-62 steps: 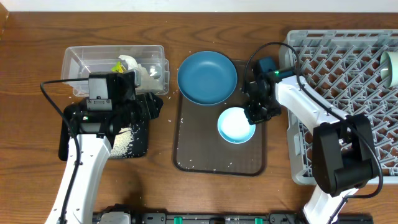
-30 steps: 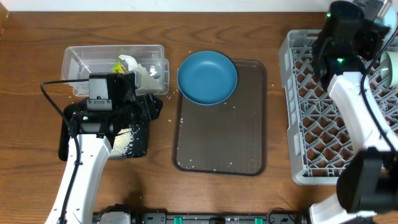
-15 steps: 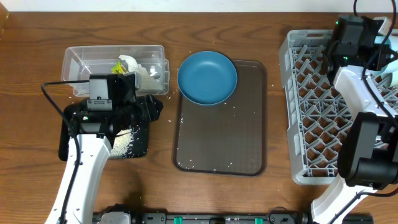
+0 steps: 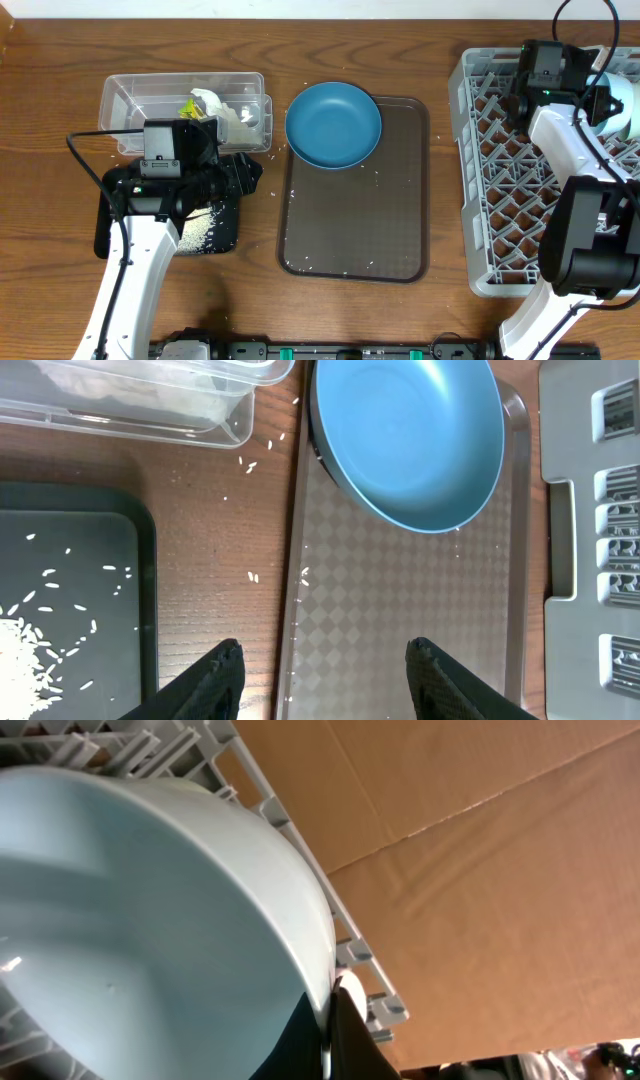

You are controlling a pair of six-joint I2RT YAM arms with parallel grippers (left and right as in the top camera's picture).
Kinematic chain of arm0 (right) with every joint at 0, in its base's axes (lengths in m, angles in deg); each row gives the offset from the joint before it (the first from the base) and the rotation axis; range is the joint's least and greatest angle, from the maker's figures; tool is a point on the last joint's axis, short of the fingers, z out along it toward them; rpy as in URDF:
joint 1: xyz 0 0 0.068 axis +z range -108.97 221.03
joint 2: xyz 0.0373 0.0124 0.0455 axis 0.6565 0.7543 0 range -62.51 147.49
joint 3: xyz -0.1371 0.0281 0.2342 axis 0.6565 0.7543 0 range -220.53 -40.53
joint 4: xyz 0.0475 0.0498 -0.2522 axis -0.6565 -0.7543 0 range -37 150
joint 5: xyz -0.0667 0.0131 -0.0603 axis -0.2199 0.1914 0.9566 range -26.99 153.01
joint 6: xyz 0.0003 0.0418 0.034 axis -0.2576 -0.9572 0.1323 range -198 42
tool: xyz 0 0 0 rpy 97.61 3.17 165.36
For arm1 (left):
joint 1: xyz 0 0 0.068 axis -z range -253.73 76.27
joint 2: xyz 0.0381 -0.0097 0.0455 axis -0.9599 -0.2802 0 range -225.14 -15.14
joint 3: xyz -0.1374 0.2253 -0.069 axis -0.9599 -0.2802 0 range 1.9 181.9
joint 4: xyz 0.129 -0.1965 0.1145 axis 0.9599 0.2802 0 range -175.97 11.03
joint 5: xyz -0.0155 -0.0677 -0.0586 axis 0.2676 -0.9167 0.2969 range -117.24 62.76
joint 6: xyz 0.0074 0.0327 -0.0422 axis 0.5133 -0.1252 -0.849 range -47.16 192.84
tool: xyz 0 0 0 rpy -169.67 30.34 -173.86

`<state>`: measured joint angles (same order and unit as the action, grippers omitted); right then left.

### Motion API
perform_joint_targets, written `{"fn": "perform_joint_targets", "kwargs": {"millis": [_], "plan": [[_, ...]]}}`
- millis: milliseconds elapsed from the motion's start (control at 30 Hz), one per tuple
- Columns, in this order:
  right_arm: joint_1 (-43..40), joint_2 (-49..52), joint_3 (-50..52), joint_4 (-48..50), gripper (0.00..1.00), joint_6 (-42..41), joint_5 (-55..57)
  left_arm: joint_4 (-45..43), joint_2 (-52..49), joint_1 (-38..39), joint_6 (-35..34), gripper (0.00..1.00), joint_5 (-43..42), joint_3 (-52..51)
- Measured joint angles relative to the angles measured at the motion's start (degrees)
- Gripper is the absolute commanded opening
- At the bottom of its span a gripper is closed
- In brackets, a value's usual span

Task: Sort waste into correct bins and load items into the dishwasher rack
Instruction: 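Carry the light blue bowl into the dish rack and release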

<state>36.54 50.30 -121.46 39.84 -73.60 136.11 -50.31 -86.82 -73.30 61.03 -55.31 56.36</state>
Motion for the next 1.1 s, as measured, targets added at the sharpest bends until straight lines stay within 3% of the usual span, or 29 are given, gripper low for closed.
{"fn": "perform_joint_targets", "kwargs": {"millis": [400,633,967,1100], "plan": [[4.0,0.0,0.0,-3.8,0.01,-3.5,-3.7,0.2,0.0,0.0,0.0,0.55,0.0,0.0],[4.2,-0.5,-0.9,-13.5,0.02,-7.5,-6.7,0.2,0.0,0.0,0.0,0.55,0.0,0.0],[5.9,0.0,-0.1,-24.0,0.22,-11.4,-27.9,0.2,0.0,0.0,0.0,0.55,0.0,0.0],[5.9,0.0,-0.1,-24.9,0.28,-11.7,-27.8,0.2,0.0,0.0,0.0,0.55,0.0,0.0]]}}
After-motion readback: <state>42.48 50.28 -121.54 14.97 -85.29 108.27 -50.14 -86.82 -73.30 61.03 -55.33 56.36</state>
